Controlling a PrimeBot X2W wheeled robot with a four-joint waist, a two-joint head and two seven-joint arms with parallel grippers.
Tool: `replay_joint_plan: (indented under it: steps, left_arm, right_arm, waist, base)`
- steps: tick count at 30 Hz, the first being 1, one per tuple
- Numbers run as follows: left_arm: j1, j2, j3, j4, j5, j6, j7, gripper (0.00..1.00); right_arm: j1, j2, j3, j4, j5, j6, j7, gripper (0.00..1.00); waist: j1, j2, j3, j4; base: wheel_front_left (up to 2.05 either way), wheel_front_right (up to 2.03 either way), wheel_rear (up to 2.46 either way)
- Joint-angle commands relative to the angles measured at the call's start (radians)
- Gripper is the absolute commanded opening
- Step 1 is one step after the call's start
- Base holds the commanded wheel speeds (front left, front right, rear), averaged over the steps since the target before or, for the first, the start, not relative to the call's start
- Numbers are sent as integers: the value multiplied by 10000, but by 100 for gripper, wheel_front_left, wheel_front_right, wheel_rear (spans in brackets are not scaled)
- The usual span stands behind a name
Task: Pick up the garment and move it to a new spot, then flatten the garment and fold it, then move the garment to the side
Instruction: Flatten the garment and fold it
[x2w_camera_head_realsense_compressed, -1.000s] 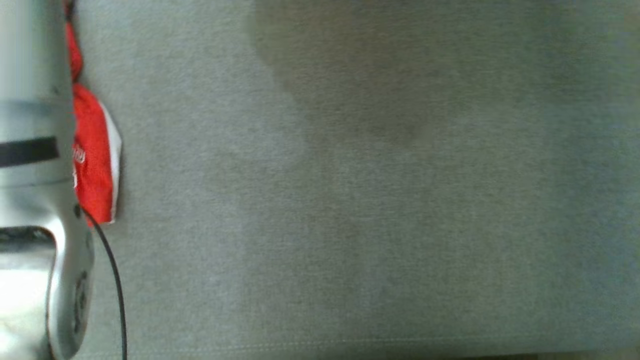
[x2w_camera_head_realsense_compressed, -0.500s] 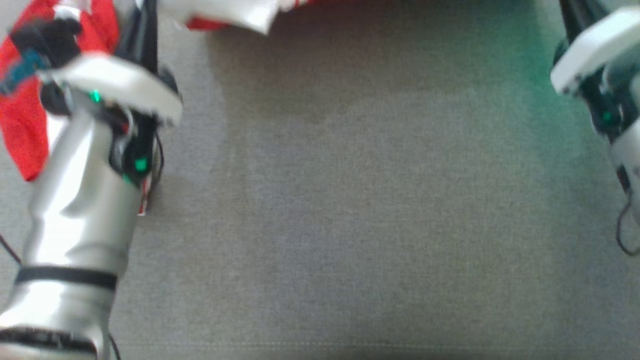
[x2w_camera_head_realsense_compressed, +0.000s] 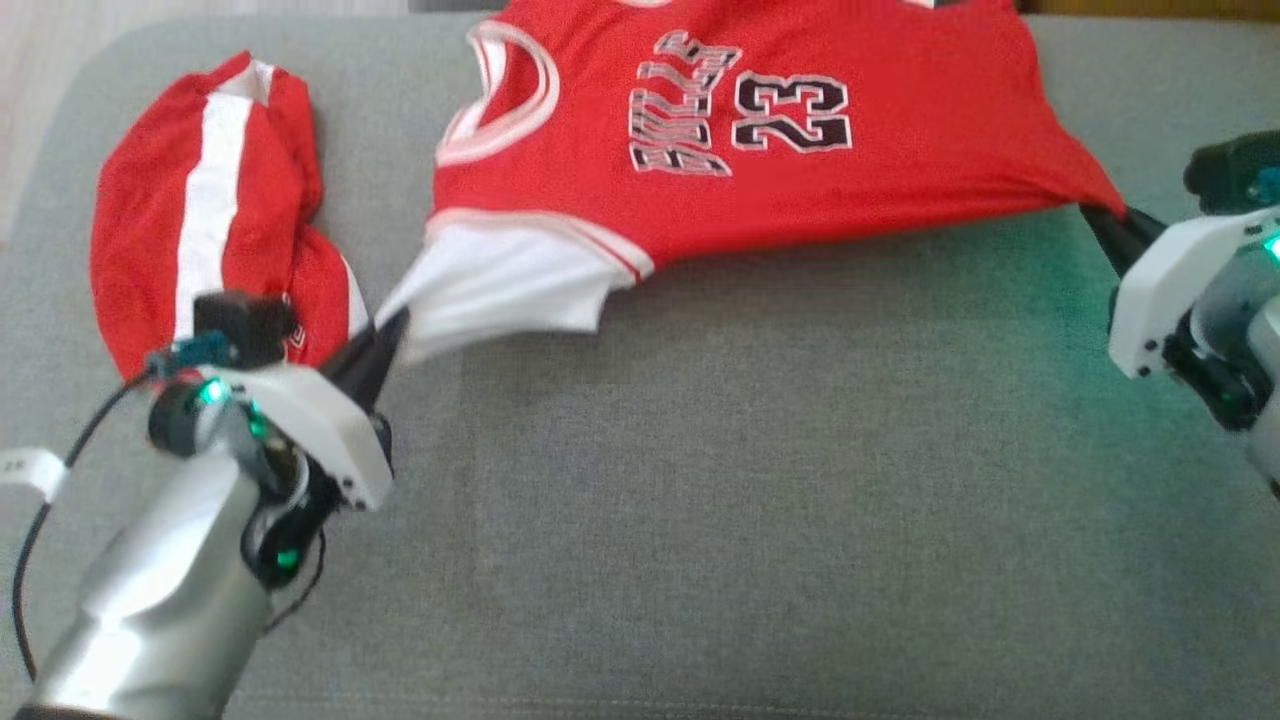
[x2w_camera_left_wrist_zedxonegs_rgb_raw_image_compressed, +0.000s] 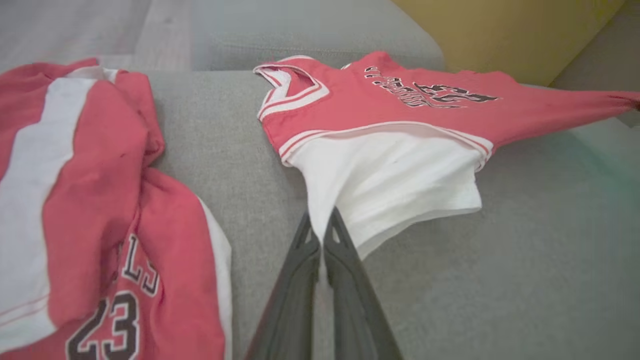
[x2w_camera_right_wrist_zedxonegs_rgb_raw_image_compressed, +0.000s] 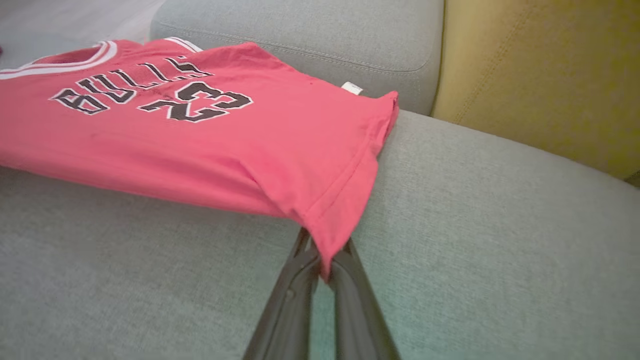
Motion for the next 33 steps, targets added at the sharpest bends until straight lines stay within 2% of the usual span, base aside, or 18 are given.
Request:
replay_joint_plan:
  steps: [1,12,19,25,33]
  left_arm:
    - [-141,600,335,-345,-162,15,65,0]
    - [1165,1593,-322,-1814,-1492,14,1636,0]
    - [1719,2322,-678,-2926,-2263,14,2584,0]
    - [2162,2865,-754,-3651,-2797,14,3064,0]
    - [2769,3523,-806,-4453,-3207,107,3643,0]
  right_arm:
    - [289,-445,100,-112,118,65,74,0]
    - [1047,-1173,1078,-244,1227,65,816,0]
    - [1418,-1709,1613,-796,2076,65,1760,0]
    - [1801,-2273,2225,-1580,2707,65,2814,0]
    - [2200,-3079,3468,-3041,2500,65,3604,0]
  waist:
    - [1,0,-186,-12]
    - [1,0,-912,-29]
    - [1,0,-1289,-51]
    - [1,0,-1596,-160]
    - [1,0,-1921,-335]
  base:
    - [0,0,0]
    - [0,0,0]
    - [0,0,0]
    - [0,0,0]
    - [0,0,0]
